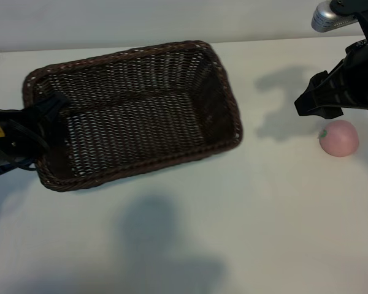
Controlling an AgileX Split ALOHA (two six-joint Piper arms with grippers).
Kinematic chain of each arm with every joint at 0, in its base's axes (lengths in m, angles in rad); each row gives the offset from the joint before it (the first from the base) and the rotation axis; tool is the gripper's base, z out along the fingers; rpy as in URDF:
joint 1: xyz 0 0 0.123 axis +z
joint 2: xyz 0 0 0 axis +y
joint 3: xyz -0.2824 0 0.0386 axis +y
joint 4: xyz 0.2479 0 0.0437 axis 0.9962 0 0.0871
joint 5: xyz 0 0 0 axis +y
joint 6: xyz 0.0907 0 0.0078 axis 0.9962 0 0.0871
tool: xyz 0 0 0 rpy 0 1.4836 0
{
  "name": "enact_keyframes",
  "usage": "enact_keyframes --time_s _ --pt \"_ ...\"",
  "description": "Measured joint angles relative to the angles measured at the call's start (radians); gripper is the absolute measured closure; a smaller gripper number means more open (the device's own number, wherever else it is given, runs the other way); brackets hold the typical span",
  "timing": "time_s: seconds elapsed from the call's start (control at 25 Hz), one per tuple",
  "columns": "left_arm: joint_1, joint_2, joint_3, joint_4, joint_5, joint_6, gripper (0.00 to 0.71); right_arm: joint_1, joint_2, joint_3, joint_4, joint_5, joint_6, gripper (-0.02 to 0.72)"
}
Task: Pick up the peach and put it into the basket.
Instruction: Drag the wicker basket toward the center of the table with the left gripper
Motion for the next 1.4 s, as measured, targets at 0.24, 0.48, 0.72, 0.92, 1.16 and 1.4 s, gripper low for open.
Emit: enact_keyframes --time_s 0.24,0.48,0.72,0.92,1.16,1.4 --pt "0.034 0.000 0.000 -0.010 0.001 0.058 0.386 0.000 0.000 0.000 0.000 0.002 0.000 0.116" --pt "0.037 0.011 -0.023 -0.113 0.029 0.239 0.386 0.000 0.000 0.000 0.000 0.003 0.000 0.116" --pt "0.037 0.082 -0.145 -0.351 0.102 0.561 0.386 0.000 0.000 0.000 0.000 0.003 0.000 0.116" --pt "0.037 0.181 -0.257 -0.575 0.171 0.848 0.386 0.000 0.000 0.000 0.000 0.006 0.000 0.116" --pt "0.037 0.264 -0.323 -0.669 0.183 0.950 0.386 0.000 0.000 0.000 0.000 0.014 0.000 0.116" --pt "0.037 0.329 -0.323 -0.675 0.149 0.920 0.386 0.000 0.000 0.000 0.000 0.017 0.000 0.116"
